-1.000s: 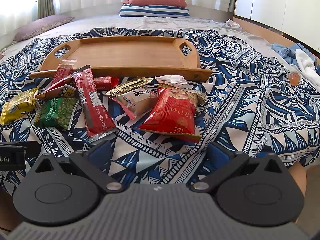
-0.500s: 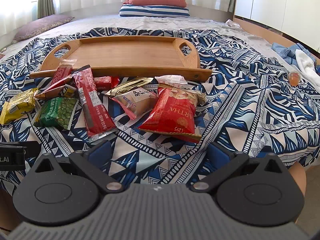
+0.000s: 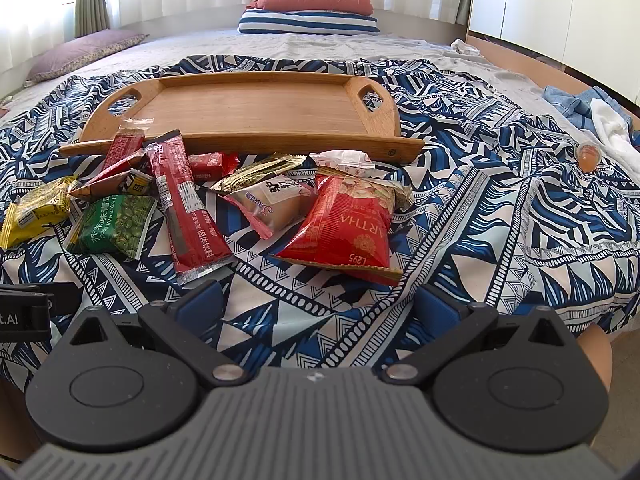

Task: Organize snacks

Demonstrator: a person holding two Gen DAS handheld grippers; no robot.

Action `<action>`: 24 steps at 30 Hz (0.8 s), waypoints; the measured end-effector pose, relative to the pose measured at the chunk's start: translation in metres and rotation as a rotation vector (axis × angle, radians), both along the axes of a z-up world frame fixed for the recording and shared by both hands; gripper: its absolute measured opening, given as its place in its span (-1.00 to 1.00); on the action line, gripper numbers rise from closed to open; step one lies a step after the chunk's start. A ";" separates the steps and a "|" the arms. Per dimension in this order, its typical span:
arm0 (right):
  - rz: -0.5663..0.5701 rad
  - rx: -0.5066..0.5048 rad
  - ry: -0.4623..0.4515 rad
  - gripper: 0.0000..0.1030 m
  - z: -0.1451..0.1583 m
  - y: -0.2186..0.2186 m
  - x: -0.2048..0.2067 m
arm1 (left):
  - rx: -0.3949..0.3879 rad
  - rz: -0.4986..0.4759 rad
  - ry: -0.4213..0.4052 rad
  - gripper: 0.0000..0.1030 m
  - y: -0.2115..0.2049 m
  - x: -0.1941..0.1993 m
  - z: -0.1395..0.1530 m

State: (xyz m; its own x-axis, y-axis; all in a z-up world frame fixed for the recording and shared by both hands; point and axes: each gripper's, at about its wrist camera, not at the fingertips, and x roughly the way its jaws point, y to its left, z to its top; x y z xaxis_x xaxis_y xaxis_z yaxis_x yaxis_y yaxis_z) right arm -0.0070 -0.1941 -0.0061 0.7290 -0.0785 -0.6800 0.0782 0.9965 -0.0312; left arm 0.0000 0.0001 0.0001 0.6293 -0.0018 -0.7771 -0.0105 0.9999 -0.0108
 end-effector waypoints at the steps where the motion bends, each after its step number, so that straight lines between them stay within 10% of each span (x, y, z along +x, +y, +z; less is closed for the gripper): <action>1: 0.000 0.000 0.000 1.00 0.000 0.000 0.000 | 0.000 0.000 0.000 1.00 0.000 0.000 0.000; 24: -0.004 -0.005 0.001 1.00 0.001 0.001 0.002 | 0.016 0.003 -0.021 1.00 -0.002 -0.009 0.003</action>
State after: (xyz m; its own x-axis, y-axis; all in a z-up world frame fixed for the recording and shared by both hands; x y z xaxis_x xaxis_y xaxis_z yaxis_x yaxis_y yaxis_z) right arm -0.0045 -0.1935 -0.0052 0.7283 -0.0850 -0.6799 0.0822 0.9959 -0.0365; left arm -0.0086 -0.0021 0.0036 0.6458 0.0121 -0.7634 -0.0134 0.9999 0.0045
